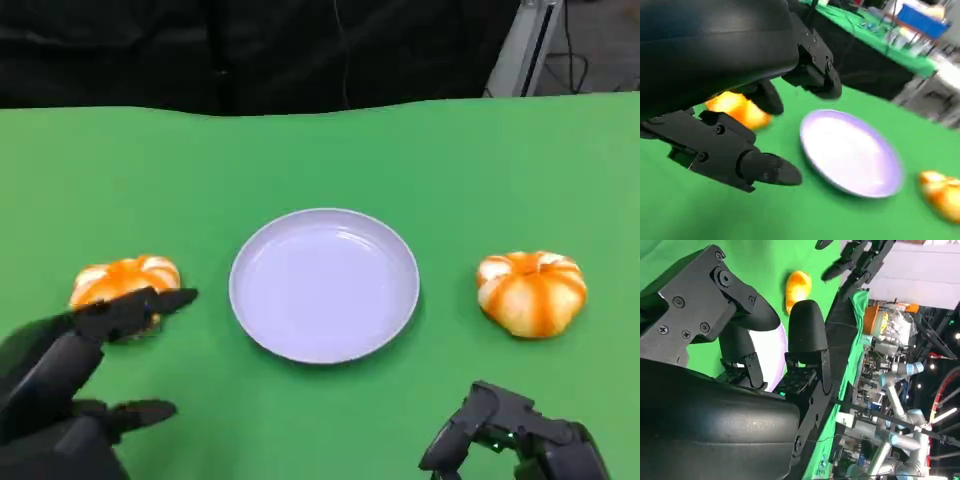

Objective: Grasp the bread from the table and place it into the plate.

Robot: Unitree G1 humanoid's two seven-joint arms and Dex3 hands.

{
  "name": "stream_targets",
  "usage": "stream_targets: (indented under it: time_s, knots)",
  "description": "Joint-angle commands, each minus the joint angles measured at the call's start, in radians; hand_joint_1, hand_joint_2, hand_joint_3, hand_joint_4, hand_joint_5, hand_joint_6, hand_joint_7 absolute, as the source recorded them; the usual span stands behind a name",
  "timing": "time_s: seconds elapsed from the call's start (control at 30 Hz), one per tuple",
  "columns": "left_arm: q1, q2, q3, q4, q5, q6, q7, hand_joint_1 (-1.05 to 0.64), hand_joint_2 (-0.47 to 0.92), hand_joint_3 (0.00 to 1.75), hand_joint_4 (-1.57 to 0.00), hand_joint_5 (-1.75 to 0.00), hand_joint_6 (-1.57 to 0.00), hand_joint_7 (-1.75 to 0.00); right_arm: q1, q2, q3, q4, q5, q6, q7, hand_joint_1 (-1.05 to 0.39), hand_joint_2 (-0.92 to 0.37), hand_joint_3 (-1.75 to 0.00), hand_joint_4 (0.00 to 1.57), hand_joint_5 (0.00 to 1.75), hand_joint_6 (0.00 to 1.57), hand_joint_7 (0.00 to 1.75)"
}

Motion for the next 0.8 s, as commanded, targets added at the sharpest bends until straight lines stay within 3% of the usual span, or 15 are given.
stream_targets:
  time_s: [0.03,0.4,0.8]
  knots:
    - [-0.075,0.036,-0.039,0.052,0.160,-0.002,0.100,-0.50,0.92,0.03,-0.15,-0.32,-0.30,0.00,0.005,-0.006,-0.008,-0.012,0.007,0.005,-0.003,-0.06,-0.32,-1.35,0.73,1.61,0.78,1.33]
    - [-0.300,0.039,-0.204,0.313,0.468,0.180,0.178,-0.57,0.92,0.02,-0.05,-0.29,-0.22,0.00,0.013,-0.007,-0.008,-0.008,0.017,-0.003,0.000,-0.06,-0.31,-1.35,0.74,1.61,0.78,1.34]
    - [-0.579,-0.020,-0.378,0.769,0.485,0.306,0.247,-0.50,0.86,0.00,-0.11,-0.30,-0.26,-0.01,0.016,-0.011,-0.010,0.003,0.008,-0.031,-0.002,-0.04,-0.28,-1.39,0.76,1.59,0.80,1.32]
